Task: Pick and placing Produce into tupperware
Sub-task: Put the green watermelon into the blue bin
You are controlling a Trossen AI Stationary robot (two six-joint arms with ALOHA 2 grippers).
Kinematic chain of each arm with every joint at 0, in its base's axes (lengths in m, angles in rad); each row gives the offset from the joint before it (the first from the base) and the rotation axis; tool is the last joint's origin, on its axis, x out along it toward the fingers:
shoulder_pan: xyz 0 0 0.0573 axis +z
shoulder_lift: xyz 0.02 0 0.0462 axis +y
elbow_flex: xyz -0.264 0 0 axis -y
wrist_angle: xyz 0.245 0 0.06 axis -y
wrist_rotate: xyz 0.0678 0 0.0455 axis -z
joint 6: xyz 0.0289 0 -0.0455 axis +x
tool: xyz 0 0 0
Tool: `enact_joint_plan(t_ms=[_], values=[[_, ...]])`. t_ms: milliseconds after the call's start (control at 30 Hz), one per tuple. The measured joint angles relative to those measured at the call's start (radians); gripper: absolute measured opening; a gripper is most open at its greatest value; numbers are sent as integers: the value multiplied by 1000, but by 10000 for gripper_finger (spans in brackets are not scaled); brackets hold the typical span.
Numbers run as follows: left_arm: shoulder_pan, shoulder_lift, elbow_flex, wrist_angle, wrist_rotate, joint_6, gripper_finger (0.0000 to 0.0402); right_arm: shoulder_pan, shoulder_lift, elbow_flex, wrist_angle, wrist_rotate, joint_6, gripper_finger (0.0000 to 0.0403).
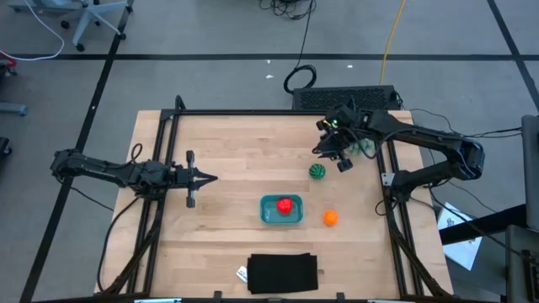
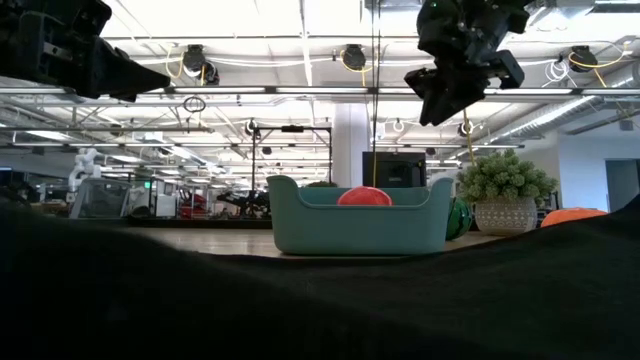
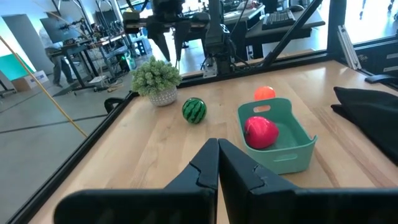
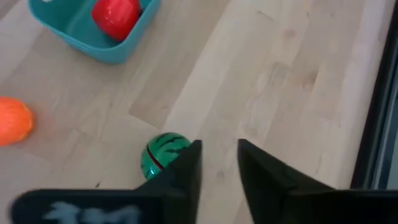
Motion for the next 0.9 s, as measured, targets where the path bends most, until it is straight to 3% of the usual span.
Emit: enact_joint_plan(t_ms=[333, 500, 633, 900], values=[[0, 0, 0, -1, 0, 0, 15, 36, -1, -53, 23, 14, -27, 274], [0, 0, 0, -1, 0, 0, 14, 102, 0, -104, 62, 213, -130, 348], [0, 0, 0, -1, 0, 0, 15, 151, 0, -153, 148, 313, -167, 376], [0, 0, 0, -1, 0, 11, 15, 184, 0, -194, 157, 307, -176, 387]])
